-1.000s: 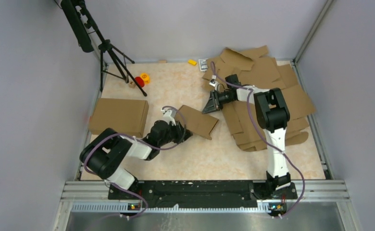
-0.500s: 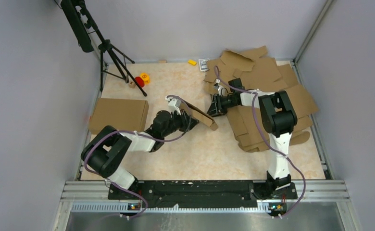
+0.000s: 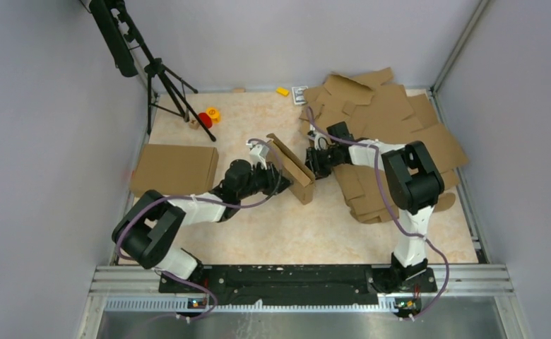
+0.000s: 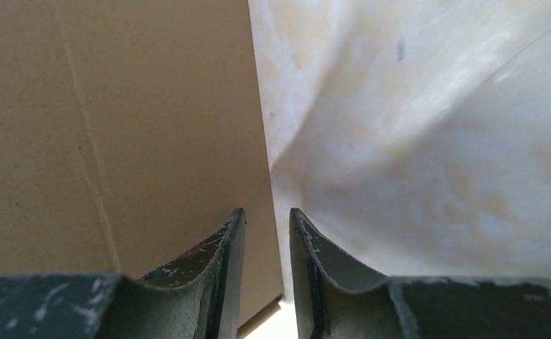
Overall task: Fold the paper box
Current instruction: Close the paper box at the center of the board.
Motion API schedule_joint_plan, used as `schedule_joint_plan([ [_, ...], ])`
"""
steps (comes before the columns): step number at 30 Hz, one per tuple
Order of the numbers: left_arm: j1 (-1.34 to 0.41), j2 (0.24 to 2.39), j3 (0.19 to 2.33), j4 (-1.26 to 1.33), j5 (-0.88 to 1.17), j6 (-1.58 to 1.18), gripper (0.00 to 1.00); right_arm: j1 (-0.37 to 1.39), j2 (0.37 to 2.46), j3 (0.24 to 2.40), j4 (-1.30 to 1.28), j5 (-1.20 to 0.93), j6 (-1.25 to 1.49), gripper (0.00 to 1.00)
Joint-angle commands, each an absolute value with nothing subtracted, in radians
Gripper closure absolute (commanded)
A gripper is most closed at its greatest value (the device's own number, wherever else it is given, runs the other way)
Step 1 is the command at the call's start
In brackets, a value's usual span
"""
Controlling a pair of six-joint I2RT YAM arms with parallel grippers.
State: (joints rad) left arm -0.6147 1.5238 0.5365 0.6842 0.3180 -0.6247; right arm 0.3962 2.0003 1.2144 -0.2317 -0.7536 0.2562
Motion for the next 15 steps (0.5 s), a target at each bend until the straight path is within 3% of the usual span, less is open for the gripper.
schedule_joint_plan([
  [1, -0.613, 1.442, 0.548, 0.631, 0.363, -0.597, 0.76, 0.441, 1.896, 1.159, -0.218, -0.701, 0.289, 0.72],
  [15, -0.591, 1.317, 0.478, 0.518, 0.386, -0.605, 0.7, 0.465, 1.772, 1.095, -0.236, -0.537, 0.278, 0.72],
])
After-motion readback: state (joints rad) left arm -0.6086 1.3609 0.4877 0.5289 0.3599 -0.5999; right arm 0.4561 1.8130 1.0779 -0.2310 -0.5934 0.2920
